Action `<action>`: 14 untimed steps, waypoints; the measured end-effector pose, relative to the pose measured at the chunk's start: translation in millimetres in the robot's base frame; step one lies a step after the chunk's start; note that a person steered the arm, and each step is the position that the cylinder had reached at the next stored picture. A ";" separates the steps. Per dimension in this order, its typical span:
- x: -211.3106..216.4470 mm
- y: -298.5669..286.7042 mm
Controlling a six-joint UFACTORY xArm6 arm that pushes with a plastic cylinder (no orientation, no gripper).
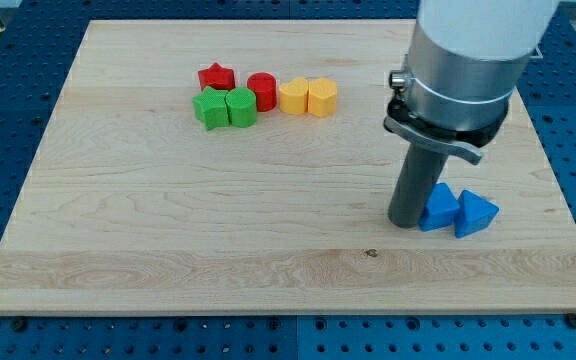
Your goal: Separate yellow hexagon and yellow heart
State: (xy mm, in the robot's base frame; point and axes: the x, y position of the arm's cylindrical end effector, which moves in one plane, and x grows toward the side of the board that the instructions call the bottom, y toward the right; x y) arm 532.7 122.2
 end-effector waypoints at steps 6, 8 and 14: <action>-112.9 25.2; -192.7 20.5; -229.0 -128.7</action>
State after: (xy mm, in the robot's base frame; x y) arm 303.7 -6.5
